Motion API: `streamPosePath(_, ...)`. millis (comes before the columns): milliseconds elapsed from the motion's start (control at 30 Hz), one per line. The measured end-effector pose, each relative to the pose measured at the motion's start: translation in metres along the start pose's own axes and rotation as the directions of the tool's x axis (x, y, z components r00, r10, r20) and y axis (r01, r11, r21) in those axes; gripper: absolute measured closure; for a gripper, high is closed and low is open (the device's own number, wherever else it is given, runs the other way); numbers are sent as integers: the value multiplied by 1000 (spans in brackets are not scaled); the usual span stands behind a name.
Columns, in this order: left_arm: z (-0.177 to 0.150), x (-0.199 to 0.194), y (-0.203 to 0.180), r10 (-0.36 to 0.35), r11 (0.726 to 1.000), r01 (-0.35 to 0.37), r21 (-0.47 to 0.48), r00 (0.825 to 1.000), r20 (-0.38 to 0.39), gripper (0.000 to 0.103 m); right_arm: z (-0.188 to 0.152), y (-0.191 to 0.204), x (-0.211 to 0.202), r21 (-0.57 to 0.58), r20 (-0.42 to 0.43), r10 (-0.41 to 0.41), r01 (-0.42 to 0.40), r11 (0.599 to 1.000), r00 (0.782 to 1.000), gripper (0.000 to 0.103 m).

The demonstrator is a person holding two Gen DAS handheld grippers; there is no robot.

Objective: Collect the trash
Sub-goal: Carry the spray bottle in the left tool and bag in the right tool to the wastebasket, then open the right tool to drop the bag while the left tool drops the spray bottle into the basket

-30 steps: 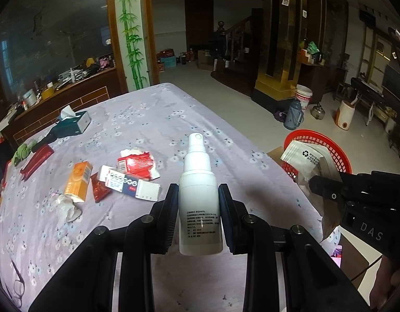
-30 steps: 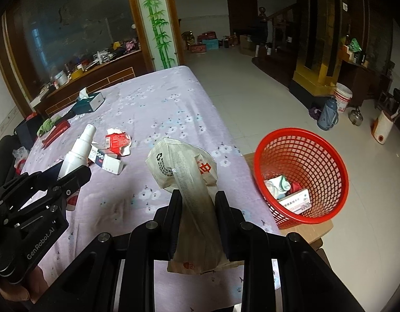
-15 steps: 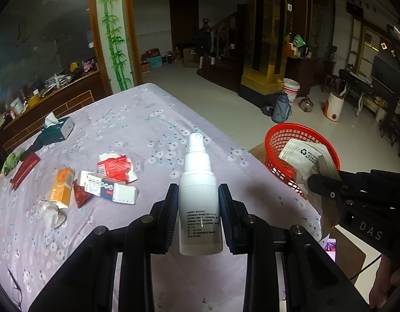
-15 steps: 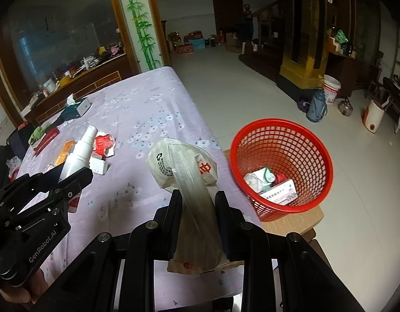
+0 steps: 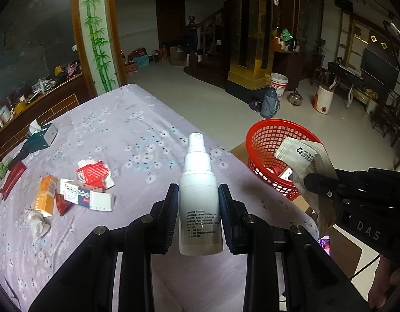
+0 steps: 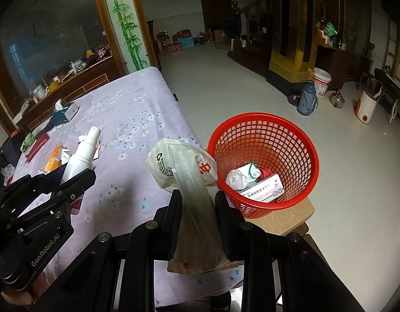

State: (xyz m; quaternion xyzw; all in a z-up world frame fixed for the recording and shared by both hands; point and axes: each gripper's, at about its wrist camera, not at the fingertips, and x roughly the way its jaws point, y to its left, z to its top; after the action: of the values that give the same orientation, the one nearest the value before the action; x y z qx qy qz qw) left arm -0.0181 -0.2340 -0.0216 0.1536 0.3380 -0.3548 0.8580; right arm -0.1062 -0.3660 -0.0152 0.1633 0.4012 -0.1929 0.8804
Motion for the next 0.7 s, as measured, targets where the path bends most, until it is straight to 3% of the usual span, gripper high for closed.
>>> streamPosePath(167, 8, 10, -12, -25, 1000, 25, 14, 1000, -6, 74, 4, -15, 3, 16, -3, -12, 12, 1000, 1000, 75)
streamPosePath(333, 23, 25, -32, -105, 994, 106, 36, 994, -26, 74, 14, -53, 6, 98, -2, -31, 31, 995, 1000, 75)
streamPosePath(500, 45, 56, -54, -190, 981, 193, 26, 978, -92, 74, 28, -105, 8, 218, 4, -37, 35, 975, 999, 75)
streamPosePath(700, 67, 92, -87, -249, 967, 254, 17, 956, -153, 74, 47, -141, 20, 293, -5, 17, -15, 956, 1000, 75)
